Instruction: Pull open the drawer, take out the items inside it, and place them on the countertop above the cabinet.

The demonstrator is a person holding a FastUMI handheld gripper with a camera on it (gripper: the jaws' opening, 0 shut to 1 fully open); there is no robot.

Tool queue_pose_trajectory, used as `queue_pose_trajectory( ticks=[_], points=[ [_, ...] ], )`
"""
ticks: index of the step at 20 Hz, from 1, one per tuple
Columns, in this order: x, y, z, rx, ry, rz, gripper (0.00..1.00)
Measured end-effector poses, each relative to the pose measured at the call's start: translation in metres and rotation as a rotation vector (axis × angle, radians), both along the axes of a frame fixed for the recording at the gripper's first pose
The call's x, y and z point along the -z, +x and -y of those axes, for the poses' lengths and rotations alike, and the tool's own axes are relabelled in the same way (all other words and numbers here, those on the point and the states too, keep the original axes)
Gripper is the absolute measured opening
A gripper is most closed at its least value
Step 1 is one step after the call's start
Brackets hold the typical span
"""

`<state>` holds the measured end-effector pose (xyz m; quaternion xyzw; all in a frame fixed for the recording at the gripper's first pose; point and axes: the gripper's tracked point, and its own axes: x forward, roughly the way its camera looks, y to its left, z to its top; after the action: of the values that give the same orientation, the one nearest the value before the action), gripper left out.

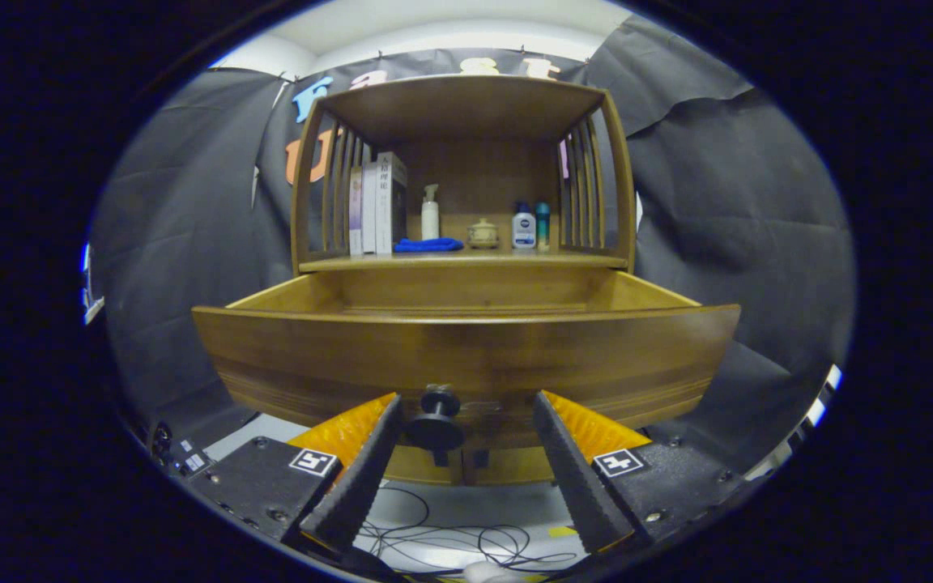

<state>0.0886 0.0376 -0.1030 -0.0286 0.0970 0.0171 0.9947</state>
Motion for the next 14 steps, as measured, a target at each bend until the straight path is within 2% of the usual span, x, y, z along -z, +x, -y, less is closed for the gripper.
queue_pose_trajectory(
  ticks=[4,8,14],
  points=[
    [-0.049,-0.019,0.015,-0.002,0.01,0.059,1.0],
    [-0.116,-0.02,0.028,-0.011,0.018,0.144,1.0],
    [-0.209,0.023,0.025,-0.014,0.023,0.244,1.0]
  ],
)
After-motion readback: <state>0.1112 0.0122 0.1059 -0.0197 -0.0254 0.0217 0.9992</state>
